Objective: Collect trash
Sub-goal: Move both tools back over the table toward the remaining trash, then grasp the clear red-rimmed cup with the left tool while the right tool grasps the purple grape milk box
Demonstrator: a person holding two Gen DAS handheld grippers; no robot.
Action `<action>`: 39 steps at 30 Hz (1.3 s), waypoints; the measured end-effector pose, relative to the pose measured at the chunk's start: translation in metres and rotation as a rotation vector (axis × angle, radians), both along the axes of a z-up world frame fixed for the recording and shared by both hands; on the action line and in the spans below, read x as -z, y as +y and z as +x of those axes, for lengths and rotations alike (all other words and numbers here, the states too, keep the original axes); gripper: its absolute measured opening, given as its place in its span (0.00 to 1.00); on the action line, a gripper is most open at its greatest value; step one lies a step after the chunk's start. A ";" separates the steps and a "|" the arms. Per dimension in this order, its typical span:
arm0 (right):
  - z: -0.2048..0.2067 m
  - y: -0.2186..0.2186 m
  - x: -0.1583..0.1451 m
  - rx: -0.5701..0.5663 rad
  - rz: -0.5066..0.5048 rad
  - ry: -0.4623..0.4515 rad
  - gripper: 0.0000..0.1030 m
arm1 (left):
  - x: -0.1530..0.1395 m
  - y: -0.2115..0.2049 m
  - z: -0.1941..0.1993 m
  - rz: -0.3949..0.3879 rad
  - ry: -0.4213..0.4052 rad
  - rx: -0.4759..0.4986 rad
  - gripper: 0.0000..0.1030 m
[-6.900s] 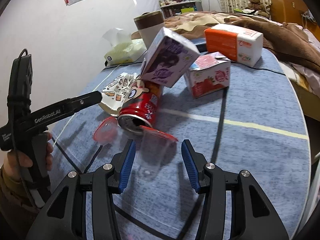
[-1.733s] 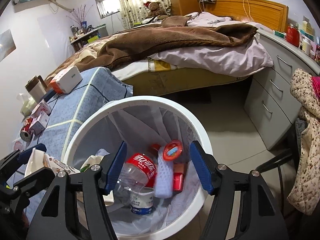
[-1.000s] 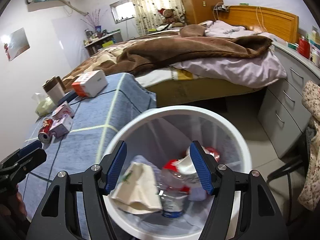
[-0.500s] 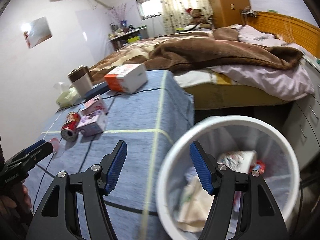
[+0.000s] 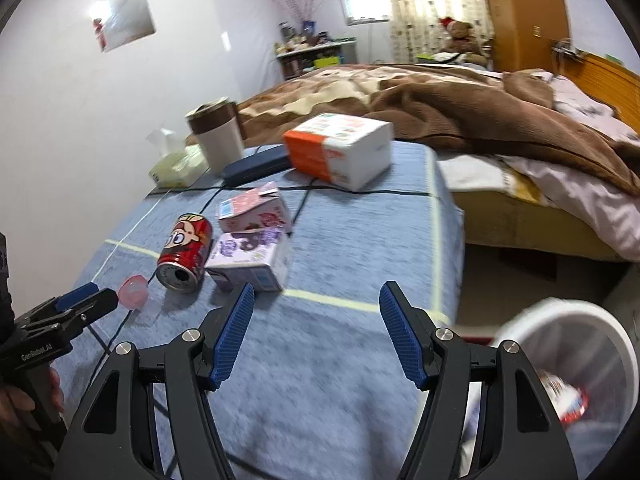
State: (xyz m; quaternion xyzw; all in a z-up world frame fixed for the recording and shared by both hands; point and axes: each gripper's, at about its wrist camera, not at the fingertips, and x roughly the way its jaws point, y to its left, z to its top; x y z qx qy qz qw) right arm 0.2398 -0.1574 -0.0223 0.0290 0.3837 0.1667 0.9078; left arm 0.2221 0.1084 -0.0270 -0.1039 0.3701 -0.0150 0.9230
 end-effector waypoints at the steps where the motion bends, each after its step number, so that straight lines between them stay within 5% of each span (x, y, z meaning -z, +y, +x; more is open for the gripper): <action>1: 0.005 0.006 0.001 -0.023 -0.005 0.000 0.65 | 0.004 0.004 0.003 -0.002 0.016 -0.008 0.81; 15: 0.060 0.066 0.017 -0.276 -0.041 0.024 0.65 | 0.045 0.040 0.031 -0.199 0.149 -0.050 0.81; 39: 0.056 0.106 0.020 -0.555 -0.162 0.050 0.65 | 0.044 0.062 0.051 -0.124 0.164 -0.055 0.81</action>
